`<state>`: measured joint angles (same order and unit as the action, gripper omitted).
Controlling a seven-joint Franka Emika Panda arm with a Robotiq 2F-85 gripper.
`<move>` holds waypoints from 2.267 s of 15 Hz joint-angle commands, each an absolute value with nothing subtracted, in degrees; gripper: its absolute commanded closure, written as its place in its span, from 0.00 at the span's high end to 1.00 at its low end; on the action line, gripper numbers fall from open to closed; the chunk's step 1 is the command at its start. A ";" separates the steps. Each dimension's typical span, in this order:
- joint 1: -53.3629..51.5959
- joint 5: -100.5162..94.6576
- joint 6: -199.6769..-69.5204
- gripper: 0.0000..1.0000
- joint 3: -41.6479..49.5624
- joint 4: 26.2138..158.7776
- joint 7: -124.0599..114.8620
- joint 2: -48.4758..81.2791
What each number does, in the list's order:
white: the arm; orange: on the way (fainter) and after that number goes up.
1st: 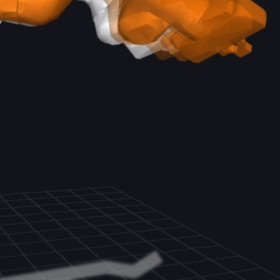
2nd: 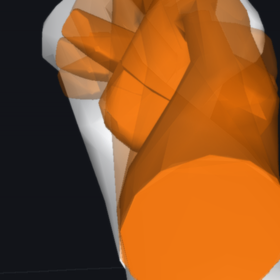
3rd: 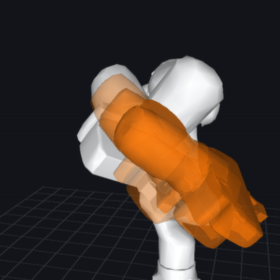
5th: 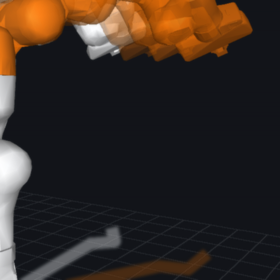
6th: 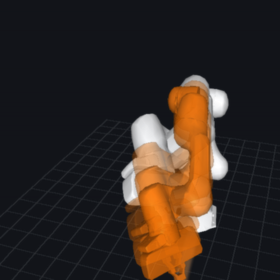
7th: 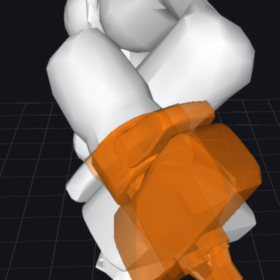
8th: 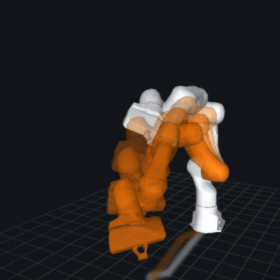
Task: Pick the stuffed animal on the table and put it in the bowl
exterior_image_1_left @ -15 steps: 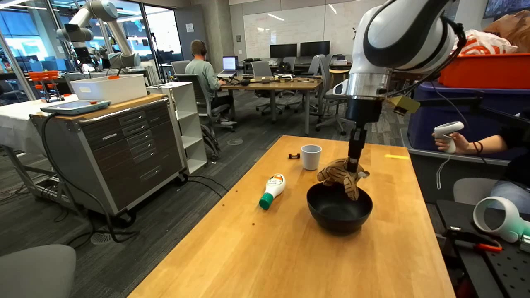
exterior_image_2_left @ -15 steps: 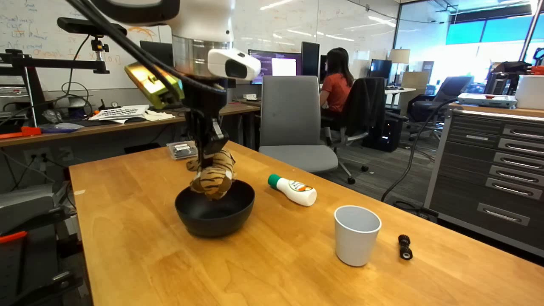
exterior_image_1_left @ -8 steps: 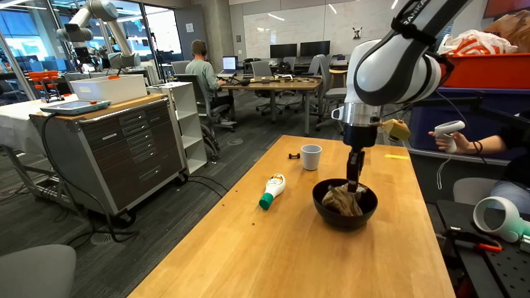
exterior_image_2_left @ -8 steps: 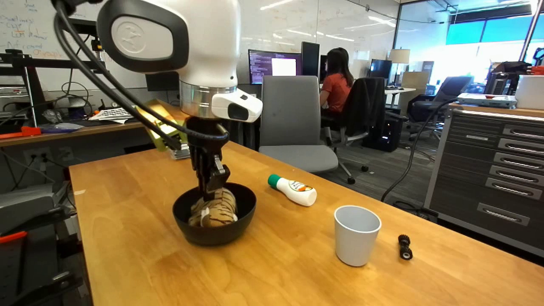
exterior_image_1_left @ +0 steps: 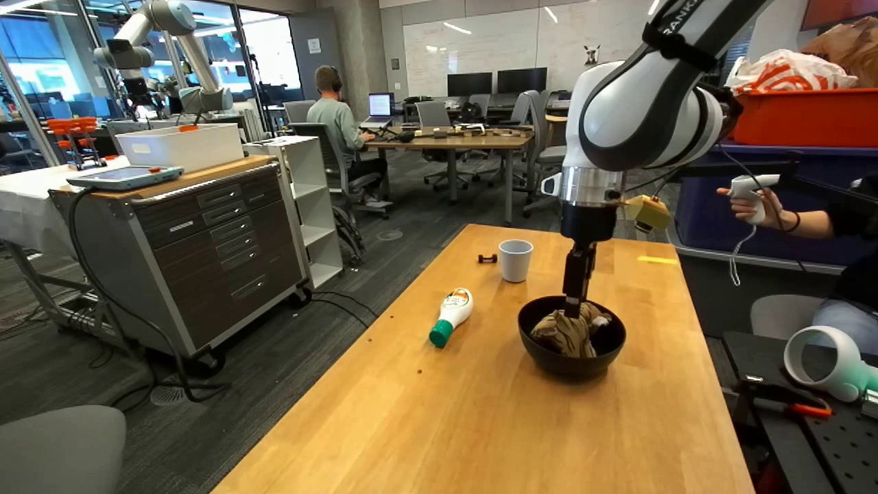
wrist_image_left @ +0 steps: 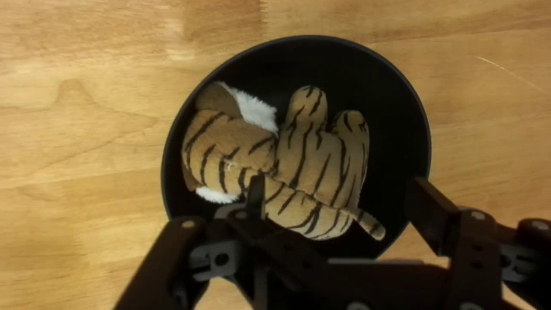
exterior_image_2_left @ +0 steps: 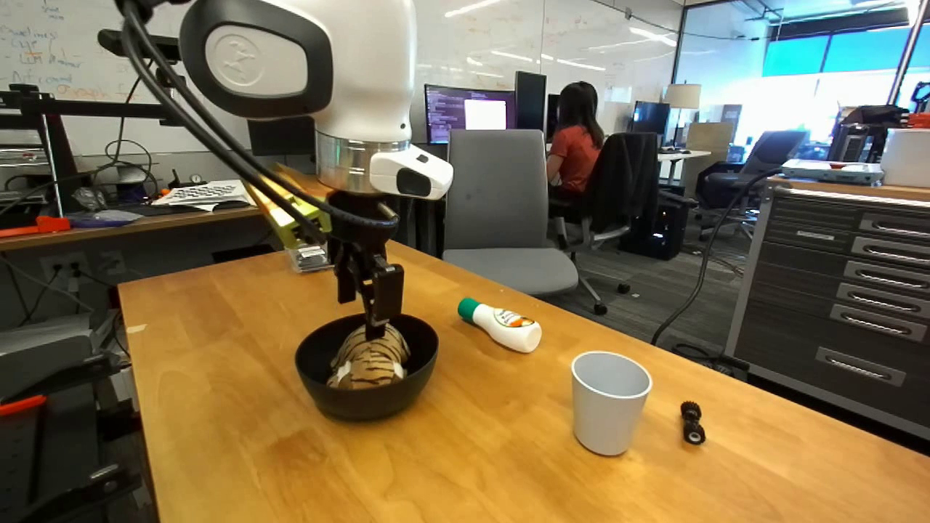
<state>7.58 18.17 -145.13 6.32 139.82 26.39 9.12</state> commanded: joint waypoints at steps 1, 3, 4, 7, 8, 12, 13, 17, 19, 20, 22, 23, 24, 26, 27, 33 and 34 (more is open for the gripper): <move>8.97 14.91 -141.51 1.00 5.85 138.81 27.22 5.54; 9.19 12.21 -140.78 1.00 6.46 139.00 27.80 2.93; 9.34 11.11 -140.22 1.00 6.76 139.18 27.82 1.42; 9.71 10.86 -136.33 1.00 7.58 140.82 30.59 -5.80; 9.57 10.82 -134.18 1.00 8.00 141.44 31.46 -8.50; 8.65 8.78 -127.48 1.00 9.29 145.44 30.75 -19.68; 8.68 7.14 -126.36 1.00 9.35 146.81 30.36 -22.52; 8.97 -1.60 -122.97 1.00 8.38 150.53 27.07 -30.99; 8.55 -4.46 -119.98 1.00 8.13 151.09 26.17 -33.83; 7.50 -2.67 -122.25 1.00 10.04 149.17 27.31 -29.17; 7.38 -3.98 -120.81 1.00 9.91 150.09 26.86 -31.71; 7.35 -4.19 -120.61 1.00 9.91 150.41 26.80 -32.37; 7.34 -4.24 -120.58 1.00 9.91 150.59 26.78 -32.65; 7.32 -4.26 -120.58 1.00 9.91 150.68 26.77 -32.66; 7.32 -4.26 -120.58 1.00 9.91 150.72 26.77 -32.66; 7.32 -4.26 -120.58 1.00 9.90 150.79 26.74 -32.66; 7.32 -4.26 -120.58 1.00 9.90 150.79 26.74 -32.66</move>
<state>9.13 -3.18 -120.76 8.22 150.88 27.66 -32.52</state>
